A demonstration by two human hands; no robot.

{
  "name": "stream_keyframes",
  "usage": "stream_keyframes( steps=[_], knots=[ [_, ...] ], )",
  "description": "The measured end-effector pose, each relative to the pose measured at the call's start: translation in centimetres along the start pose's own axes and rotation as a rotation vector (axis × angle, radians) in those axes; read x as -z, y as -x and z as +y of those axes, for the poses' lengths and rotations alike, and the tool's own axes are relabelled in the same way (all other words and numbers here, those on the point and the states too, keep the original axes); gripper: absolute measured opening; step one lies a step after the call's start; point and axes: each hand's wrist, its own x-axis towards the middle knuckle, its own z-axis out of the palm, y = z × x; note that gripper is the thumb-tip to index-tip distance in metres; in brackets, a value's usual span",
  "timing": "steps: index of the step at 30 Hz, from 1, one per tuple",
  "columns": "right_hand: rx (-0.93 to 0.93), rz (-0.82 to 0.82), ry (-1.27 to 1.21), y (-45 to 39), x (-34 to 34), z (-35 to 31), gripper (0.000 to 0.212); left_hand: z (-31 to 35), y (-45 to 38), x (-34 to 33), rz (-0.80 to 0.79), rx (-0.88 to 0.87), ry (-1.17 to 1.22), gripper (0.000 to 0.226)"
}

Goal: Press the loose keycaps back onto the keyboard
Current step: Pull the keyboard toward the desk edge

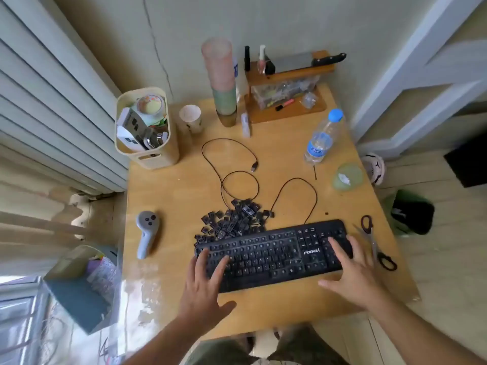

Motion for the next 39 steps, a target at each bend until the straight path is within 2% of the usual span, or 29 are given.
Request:
stream_keyframes(
  steps=[1, 3, 6, 9, 16, 21, 25, 30, 39],
  knots=[
    [0.024, -0.035, 0.004, -0.6, -0.3, 0.0, 0.121, 0.1, -0.8, -0.4, -0.018, -0.008, -0.011, 0.116],
    [0.025, -0.005, 0.013, -1.5, -1.1, -0.4, 0.124, 0.2, -2.0, -1.1, 0.032, 0.002, -0.008, 0.114],
    [0.025, 0.090, 0.004, -2.7, -3.0, -0.3, 0.126, -0.3, -3.4, -2.0, 0.067, 0.000, 0.007, 0.111],
    [0.115, 0.146, -0.017, -3.8, -3.9, 1.0, 0.126, -1.7, -3.9, -3.0, 0.139, -0.068, 0.027, 0.107],
    [0.333, 0.429, -0.083, -6.5, -6.1, 0.0, 0.115, -4.5, -5.7, -4.8, 0.404, -0.148, 0.077, 0.107],
    [0.419, 0.608, -0.024, -7.7, -8.3, 0.4, 0.106, -5.0, -5.8, -6.2, 0.469, -0.211, 0.004, 0.114],
    [0.432, 0.692, 0.013, -8.3, -8.9, 0.5, 0.100, -4.8, -5.7, -7.0, 0.557, -0.214, -0.066, 0.108],
    [0.402, 0.745, 0.061, -8.2, -9.6, 1.1, 0.102, -4.7, -5.1, -8.4, 0.661, -0.221, -0.096, 0.101],
    [0.384, 0.744, -0.023, -5.4, -9.5, 0.7, 0.110, -4.2, -3.8, -7.8, 0.637, -0.165, 0.036, 0.094]
  ],
)
